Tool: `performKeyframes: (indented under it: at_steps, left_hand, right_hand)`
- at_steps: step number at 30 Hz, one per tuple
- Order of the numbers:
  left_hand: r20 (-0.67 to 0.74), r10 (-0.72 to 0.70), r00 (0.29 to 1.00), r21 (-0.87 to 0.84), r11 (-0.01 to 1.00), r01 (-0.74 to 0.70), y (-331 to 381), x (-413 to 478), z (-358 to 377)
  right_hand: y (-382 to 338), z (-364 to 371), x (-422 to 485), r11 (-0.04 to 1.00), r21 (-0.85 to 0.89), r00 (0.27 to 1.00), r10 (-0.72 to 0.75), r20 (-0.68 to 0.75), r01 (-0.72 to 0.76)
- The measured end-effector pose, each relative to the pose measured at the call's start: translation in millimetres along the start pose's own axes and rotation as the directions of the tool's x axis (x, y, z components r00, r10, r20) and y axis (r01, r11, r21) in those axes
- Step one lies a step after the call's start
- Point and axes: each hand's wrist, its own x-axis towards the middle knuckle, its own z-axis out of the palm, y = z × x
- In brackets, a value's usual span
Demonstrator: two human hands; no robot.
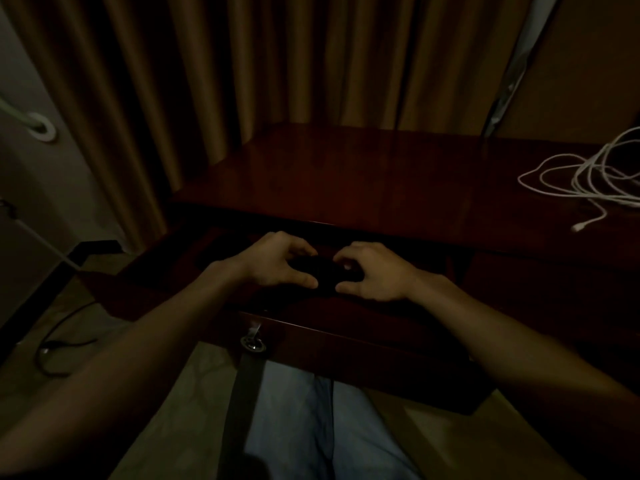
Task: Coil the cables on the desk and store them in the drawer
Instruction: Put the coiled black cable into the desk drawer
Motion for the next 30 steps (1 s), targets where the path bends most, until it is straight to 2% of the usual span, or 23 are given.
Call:
performKeyframes:
  at_steps: [5,10,18,24,30]
  left_hand:
    - [0.006,-0.008,1.0,-0.015,1.0,0.008,3,-2,-6]
    - [-0.028,0.0,1.0,-0.046,0.999,-0.002,14,-2,-21]
    - [-0.102,0.034,0.994,0.058,0.998,-0.028,51,31,-54]
    - [-0.084,0.181,0.98,0.113,0.979,-0.171,125,113,-40]
    - [0.033,0.35,0.936,0.113,0.929,-0.351,211,206,14]
  right_hand:
    - [-2,-6,1,1.0,0.023,1.0,-0.001,-0.003,0.001]
    - [-8,-23,0,0.999,0.049,0.996,-0.013,-0.088,0.018]
    - [19,-76,-13,0.995,0.047,0.97,0.092,-0.225,-0.083]
    - [88,-125,-57,0.954,0.095,0.881,0.3,-0.367,-0.285]
    - [172,-152,-118,0.864,0.092,0.761,0.482,-0.434,-0.495]
